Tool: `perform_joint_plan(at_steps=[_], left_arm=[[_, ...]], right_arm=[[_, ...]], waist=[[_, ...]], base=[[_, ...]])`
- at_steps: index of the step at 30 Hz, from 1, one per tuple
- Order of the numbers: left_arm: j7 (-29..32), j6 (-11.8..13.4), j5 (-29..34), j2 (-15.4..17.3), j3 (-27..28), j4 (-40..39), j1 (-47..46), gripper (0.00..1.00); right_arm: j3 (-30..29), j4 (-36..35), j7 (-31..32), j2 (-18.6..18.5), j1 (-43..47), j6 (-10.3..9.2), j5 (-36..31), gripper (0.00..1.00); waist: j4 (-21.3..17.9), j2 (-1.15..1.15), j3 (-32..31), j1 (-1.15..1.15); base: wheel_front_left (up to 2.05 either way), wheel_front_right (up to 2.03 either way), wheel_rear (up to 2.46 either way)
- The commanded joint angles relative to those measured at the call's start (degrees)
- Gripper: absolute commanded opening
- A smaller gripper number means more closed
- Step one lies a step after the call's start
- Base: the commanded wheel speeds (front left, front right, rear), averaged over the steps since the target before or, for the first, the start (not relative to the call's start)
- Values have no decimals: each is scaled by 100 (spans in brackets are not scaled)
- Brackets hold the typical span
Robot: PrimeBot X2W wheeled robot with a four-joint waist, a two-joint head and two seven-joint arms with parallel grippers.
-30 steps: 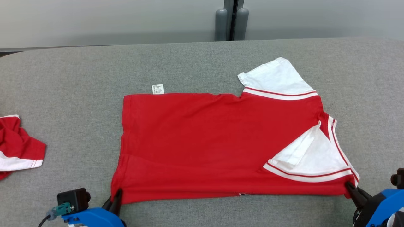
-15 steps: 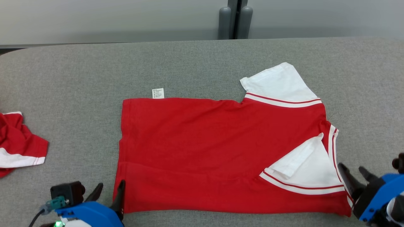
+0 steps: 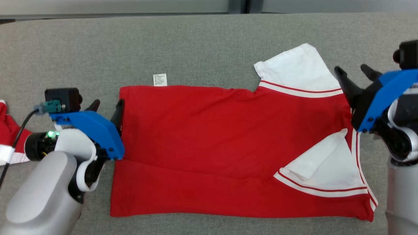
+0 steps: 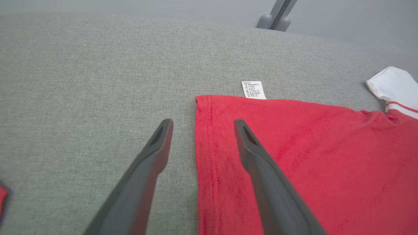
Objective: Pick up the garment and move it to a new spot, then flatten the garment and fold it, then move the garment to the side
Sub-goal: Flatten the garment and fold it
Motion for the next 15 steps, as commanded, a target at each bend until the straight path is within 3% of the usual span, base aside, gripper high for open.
perform_joint_plan(at_steps=[1,8,15], left_arm=[[23,-25,20,-16,-1,78,-107,100],[337,-432,47,-135,-159,1074,-1040,100],[433,-670,25,-201,-233,1623,-1430,100]], right_arm=[[13,44,-20,-52,-111,1,-6,100],[431,556,-178,-75,-820,2,102,100],[559,788,-238,-163,-1091,2,172,100]], waist=[[-45,0,138,-1],[-155,0,508,-1],[-187,0,744,-1]], base=[[0,0,0],[0,0,0],[0,0,0]])
